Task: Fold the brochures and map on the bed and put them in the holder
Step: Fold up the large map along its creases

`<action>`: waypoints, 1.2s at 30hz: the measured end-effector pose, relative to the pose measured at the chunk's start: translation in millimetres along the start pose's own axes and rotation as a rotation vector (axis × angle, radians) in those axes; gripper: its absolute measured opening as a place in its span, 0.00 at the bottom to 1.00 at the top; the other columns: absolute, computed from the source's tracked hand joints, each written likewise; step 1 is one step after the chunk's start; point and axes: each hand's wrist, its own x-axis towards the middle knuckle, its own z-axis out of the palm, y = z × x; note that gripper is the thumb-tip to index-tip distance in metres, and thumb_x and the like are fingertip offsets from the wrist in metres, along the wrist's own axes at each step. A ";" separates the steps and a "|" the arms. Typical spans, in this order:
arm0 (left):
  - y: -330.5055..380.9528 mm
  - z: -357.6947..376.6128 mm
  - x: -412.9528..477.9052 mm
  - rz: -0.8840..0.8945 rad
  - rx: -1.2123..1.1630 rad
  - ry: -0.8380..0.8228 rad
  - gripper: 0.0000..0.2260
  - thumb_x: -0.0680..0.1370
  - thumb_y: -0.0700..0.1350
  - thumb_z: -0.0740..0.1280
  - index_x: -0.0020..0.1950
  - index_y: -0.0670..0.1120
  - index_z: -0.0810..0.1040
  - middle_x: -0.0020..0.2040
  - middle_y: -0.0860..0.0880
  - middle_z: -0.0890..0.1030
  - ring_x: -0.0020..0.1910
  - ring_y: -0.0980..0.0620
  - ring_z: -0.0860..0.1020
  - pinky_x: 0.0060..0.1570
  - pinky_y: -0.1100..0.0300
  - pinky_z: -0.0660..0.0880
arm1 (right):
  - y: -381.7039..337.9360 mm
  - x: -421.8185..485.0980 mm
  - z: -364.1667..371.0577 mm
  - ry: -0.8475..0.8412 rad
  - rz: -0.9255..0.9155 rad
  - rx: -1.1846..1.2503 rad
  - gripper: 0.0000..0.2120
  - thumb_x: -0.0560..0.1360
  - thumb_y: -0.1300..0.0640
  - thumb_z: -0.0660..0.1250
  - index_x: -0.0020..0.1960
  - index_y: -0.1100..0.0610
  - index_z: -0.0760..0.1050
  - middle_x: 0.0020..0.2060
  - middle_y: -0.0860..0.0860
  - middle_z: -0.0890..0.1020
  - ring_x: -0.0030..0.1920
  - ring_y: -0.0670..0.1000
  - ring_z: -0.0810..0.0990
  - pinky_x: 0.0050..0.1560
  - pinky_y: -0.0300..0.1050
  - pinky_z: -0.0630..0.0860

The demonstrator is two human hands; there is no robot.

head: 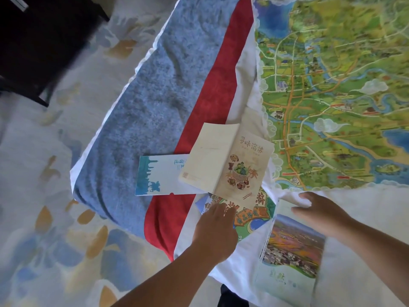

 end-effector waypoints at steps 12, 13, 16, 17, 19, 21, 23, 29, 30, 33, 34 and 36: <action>6.8 -11.7 9.0 0.143 -0.051 0.063 0.17 0.79 0.45 0.57 0.68 0.48 0.69 0.64 0.50 0.72 0.64 0.51 0.69 0.62 0.59 0.69 | -0.6 29.6 -12.2 0.105 0.355 1.031 0.18 0.78 0.58 0.66 0.66 0.61 0.73 0.51 0.55 0.74 0.52 0.54 0.76 0.54 0.49 0.78; 8.5 -13.2 8.6 0.169 -0.059 0.076 0.17 0.79 0.44 0.57 0.68 0.47 0.70 0.63 0.50 0.74 0.63 0.51 0.70 0.61 0.59 0.68 | -0.5 30.8 -13.5 0.106 0.371 1.081 0.16 0.79 0.58 0.65 0.66 0.60 0.74 0.49 0.55 0.73 0.51 0.54 0.76 0.52 0.49 0.77; 13.3 -17.9 6.5 0.216 -0.062 0.117 0.14 0.77 0.41 0.61 0.63 0.45 0.75 0.57 0.48 0.78 0.57 0.49 0.76 0.54 0.59 0.72 | 1.0 34.2 -14.2 0.116 0.406 1.177 0.14 0.81 0.60 0.60 0.66 0.56 0.74 0.55 0.57 0.72 0.51 0.53 0.76 0.52 0.50 0.78; 14.2 -19.6 5.7 0.224 -0.060 0.125 0.13 0.76 0.40 0.63 0.60 0.44 0.77 0.54 0.48 0.79 0.54 0.48 0.77 0.51 0.58 0.74 | 0.3 35.3 -13.9 0.121 0.410 1.213 0.15 0.82 0.61 0.58 0.66 0.55 0.74 0.55 0.57 0.73 0.49 0.53 0.76 0.52 0.50 0.78; 16.0 -21.7 4.9 0.234 -0.077 0.135 0.11 0.73 0.37 0.68 0.55 0.43 0.80 0.49 0.48 0.81 0.48 0.48 0.80 0.46 0.57 0.77 | -0.7 36.0 -14.0 0.146 0.426 1.300 0.15 0.82 0.60 0.57 0.66 0.54 0.75 0.52 0.57 0.73 0.47 0.52 0.77 0.52 0.51 0.78; 17.1 -22.6 5.1 0.247 -0.091 0.140 0.12 0.71 0.35 0.70 0.52 0.43 0.81 0.47 0.48 0.81 0.45 0.48 0.81 0.42 0.59 0.78 | -0.9 35.9 -14.7 0.173 0.455 1.382 0.13 0.82 0.58 0.60 0.65 0.55 0.75 0.53 0.57 0.74 0.50 0.52 0.78 0.52 0.50 0.78; 19.0 -23.2 5.3 0.254 -0.097 0.142 0.12 0.70 0.35 0.71 0.52 0.44 0.81 0.47 0.49 0.82 0.46 0.48 0.81 0.43 0.59 0.78 | 0.1 35.6 -15.1 0.191 0.482 1.450 0.12 0.81 0.56 0.63 0.63 0.54 0.75 0.55 0.58 0.75 0.52 0.53 0.78 0.51 0.50 0.79; 27.5 -27.1 7.2 0.278 -0.094 0.145 0.16 0.64 0.34 0.75 0.50 0.44 0.82 0.47 0.49 0.83 0.45 0.49 0.82 0.42 0.61 0.80 | 6.2 33.5 -16.6 0.264 0.557 1.510 0.08 0.79 0.54 0.67 0.43 0.57 0.74 0.44 0.57 0.80 0.50 0.55 0.83 0.57 0.52 0.80; 29.3 -27.9 7.9 0.282 -0.089 0.145 0.16 0.64 0.34 0.75 0.50 0.44 0.82 0.47 0.49 0.83 0.46 0.49 0.82 0.42 0.61 0.80 | 7.1 32.8 -17.9 0.275 0.561 1.515 0.09 0.79 0.55 0.66 0.42 0.57 0.74 0.42 0.56 0.81 0.49 0.55 0.84 0.57 0.52 0.80; 35.5 -30.0 10.8 0.292 -0.085 0.151 0.15 0.65 0.34 0.75 0.50 0.44 0.83 0.47 0.49 0.83 0.46 0.49 0.82 0.43 0.59 0.81 | 7.5 31.1 -25.2 0.297 0.546 1.578 0.07 0.80 0.60 0.65 0.43 0.60 0.75 0.42 0.56 0.82 0.43 0.54 0.84 0.54 0.48 0.81; 37.7 -30.3 12.1 0.297 -0.085 0.154 0.14 0.65 0.34 0.75 0.50 0.43 0.83 0.46 0.49 0.83 0.46 0.49 0.82 0.43 0.59 0.81 | 7.2 30.7 -28.9 0.305 0.531 1.594 0.06 0.80 0.62 0.65 0.43 0.61 0.75 0.42 0.56 0.82 0.42 0.53 0.84 0.52 0.47 0.81; 42.8 -31.5 14.4 0.307 -0.083 0.157 0.13 0.66 0.34 0.74 0.49 0.43 0.82 0.46 0.48 0.82 0.45 0.48 0.82 0.43 0.58 0.80 | 5.7 30.7 -37.5 0.322 0.499 1.599 0.06 0.79 0.64 0.65 0.44 0.62 0.75 0.43 0.57 0.82 0.44 0.53 0.83 0.48 0.45 0.81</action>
